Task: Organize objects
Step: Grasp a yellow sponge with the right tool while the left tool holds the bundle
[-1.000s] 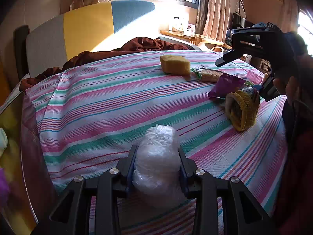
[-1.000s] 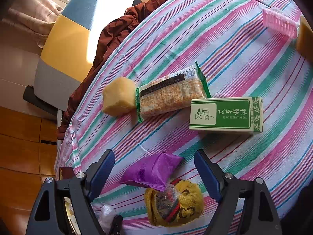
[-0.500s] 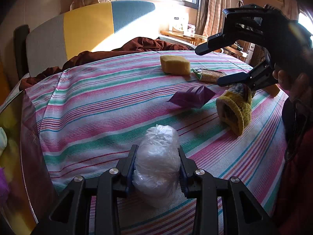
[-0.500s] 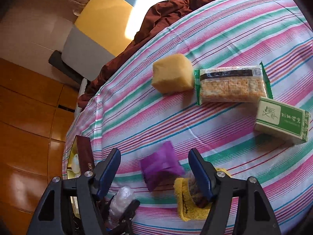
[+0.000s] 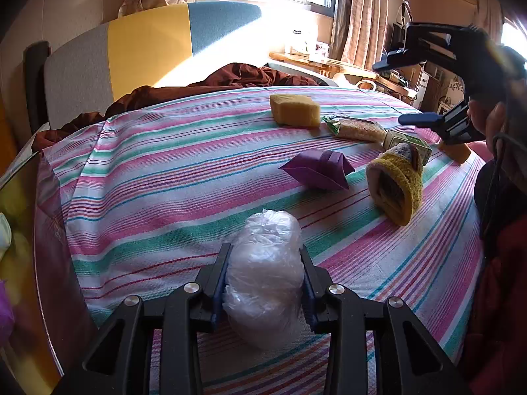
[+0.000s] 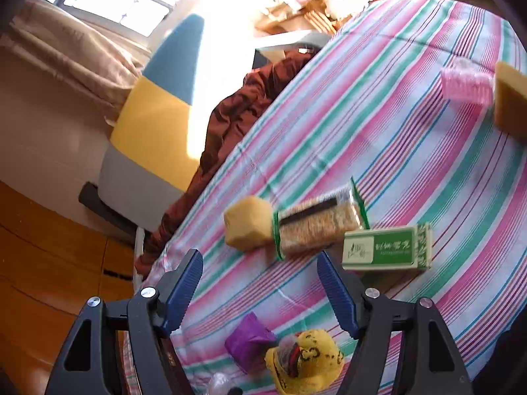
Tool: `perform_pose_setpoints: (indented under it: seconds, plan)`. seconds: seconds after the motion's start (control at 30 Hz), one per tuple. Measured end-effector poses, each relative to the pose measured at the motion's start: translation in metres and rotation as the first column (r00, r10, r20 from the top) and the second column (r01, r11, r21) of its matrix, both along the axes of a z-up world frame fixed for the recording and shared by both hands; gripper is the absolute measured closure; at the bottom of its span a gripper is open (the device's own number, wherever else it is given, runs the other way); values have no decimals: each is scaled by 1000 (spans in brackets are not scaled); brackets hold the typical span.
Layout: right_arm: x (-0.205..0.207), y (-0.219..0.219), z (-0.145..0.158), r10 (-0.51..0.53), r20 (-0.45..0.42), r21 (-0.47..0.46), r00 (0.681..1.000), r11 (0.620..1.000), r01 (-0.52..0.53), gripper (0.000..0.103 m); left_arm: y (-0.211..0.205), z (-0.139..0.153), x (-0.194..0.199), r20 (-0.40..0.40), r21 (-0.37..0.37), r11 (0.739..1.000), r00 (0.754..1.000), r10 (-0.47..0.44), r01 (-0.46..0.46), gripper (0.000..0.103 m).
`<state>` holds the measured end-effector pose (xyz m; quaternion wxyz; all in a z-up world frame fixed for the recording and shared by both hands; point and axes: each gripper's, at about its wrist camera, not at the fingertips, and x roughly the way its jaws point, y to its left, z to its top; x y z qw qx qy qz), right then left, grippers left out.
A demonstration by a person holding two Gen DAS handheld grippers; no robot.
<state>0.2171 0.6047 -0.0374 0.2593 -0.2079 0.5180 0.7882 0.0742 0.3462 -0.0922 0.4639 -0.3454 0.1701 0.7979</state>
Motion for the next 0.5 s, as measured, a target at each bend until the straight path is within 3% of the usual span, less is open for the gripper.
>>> perform_pose_setpoints:
  seconds: [0.07,0.17,0.43,0.5]
  plan:
    - [10,4,-2,-66,7,-14,998,998,67,25,0,0,0,1,1,1000,1000,0,0,65]
    - [11,11,-14,-80,36,-90,996,992,83,25,0,0,0,-5,-2,1000,1000,1,-1,65]
    - [-8,5,-14,29,91,-66,995,998,-23,24,0,0,-1,7,6,1000,1000,-2,2,66]
    - [-23,-1,-17,95,154,-61,983,994,-86,24,0,0,0,6,6,1000,1000,-2,2,66]
